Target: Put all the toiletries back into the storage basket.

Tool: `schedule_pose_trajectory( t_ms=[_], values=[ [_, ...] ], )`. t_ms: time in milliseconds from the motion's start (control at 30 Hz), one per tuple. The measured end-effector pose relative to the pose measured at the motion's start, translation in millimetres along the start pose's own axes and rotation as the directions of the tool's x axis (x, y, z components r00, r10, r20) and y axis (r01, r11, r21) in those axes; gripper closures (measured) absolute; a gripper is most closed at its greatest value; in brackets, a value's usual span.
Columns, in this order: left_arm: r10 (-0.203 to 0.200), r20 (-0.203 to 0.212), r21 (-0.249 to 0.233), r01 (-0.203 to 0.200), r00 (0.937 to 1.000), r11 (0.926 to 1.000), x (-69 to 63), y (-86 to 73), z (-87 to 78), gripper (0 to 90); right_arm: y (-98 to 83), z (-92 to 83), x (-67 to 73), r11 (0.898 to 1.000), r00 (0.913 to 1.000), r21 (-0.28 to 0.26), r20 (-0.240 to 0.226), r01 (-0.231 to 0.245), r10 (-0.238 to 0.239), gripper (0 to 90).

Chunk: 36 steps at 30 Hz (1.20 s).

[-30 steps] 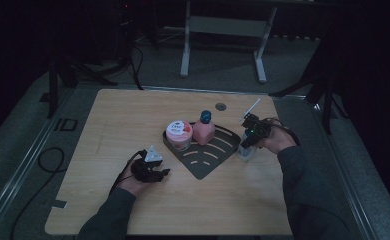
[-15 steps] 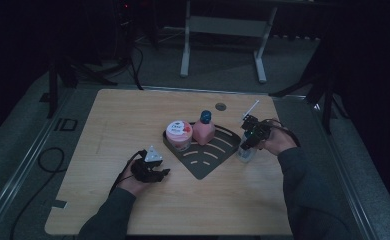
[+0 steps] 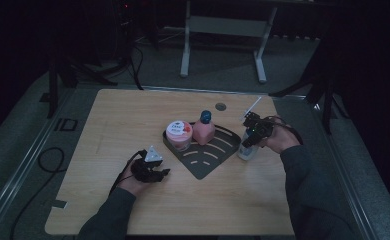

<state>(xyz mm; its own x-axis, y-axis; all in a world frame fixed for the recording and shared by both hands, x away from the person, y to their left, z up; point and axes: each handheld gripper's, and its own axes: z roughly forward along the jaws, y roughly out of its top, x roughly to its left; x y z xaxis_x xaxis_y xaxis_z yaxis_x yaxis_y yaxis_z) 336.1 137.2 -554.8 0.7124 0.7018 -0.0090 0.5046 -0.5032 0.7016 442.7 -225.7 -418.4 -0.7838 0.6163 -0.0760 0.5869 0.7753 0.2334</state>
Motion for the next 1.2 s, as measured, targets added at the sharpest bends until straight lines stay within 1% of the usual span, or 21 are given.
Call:
schedule_pose_trajectory(
  t_ms=[200, 367, 633, 1033, 1200],
  values=[
    [0.0, -0.001, 0.0, 0.0, 1.0, 1.0, -0.1, 0.1, 0.1, 50.2, 1.1, -6.8, -0.6, 1.0, 0.9999, -0.007, 0.0, -0.011, 0.011, 54.6],
    [0.0, -0.001, 0.001, 0.0, 1.0, 1.0, -0.2, 0.1, 0.1, 50.2, 2.3, -12.2, -1.6, 1.0, 0.9999, -0.018, 0.008, -0.009, 0.009, 54.6],
    [0.0, -0.001, 0.0, 0.0, 1.0, 1.0, -0.2, 0.1, 0.1, 50.2, 7.9, -20.8, -2.1, 0.999, 0.9998, -0.031, 0.012, -0.017, 0.017, 54.7],
    [0.0, -0.001, 0.0, 0.0, 1.0, 1.0, -0.1, 0.1, 0.1, 50.2, 16.8, -30.0, -3.5, 0.999, 0.9996, -0.051, 0.022, -0.014, 0.015, 54.7],
    [0.0, 0.0, -0.001, 0.0, 1.0, 1.0, -0.1, 0.1, 0.2, 50.2, 21.0, -30.2, -4.1, 0.998, 0.9996, -0.052, 0.016, -0.021, 0.022, 54.7]
  ],
)
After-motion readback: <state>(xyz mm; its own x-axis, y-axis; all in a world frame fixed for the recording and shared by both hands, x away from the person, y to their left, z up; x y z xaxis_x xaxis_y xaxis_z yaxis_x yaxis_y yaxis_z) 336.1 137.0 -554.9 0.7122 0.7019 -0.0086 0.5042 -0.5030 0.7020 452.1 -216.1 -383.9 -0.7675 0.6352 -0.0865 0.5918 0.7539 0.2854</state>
